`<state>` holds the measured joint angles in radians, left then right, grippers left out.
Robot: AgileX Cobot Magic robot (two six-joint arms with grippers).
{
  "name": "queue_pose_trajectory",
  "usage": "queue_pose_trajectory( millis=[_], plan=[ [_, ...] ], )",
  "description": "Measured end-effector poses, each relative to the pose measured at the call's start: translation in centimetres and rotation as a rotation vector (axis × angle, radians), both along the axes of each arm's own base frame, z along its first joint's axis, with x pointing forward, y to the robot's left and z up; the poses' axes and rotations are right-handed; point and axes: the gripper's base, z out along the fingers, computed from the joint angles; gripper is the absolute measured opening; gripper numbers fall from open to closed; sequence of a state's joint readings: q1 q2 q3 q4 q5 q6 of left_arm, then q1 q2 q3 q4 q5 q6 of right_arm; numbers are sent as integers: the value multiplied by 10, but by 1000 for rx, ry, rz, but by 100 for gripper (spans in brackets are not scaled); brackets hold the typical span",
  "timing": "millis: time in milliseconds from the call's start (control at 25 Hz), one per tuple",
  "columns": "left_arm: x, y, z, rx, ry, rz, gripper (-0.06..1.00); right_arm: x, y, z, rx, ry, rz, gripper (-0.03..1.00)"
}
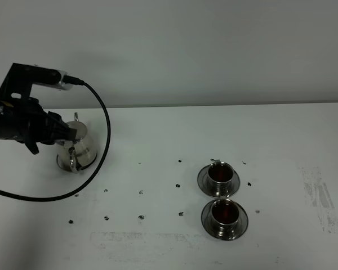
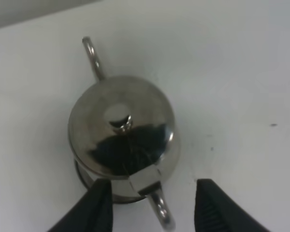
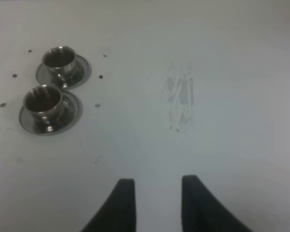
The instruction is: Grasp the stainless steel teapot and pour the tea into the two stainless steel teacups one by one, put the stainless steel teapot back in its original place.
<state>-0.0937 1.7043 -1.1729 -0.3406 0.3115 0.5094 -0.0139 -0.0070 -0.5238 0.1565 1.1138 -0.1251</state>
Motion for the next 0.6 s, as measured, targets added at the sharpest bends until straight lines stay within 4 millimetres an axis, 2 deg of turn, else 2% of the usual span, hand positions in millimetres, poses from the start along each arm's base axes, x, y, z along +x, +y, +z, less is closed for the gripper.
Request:
queue_pose_trajectory(
  millis=[160, 440, 600],
  plan=[
    [-23, -1, 33, -15, 0, -36, 41, 0, 0, 0, 0, 0, 0, 22],
    [-83, 0, 107, -33, -106, -88, 41, 0, 0, 0, 0, 0, 0, 22],
    [-106, 1, 130, -37, -168, -99, 41, 0, 0, 0, 0, 0, 0, 22]
  ],
)
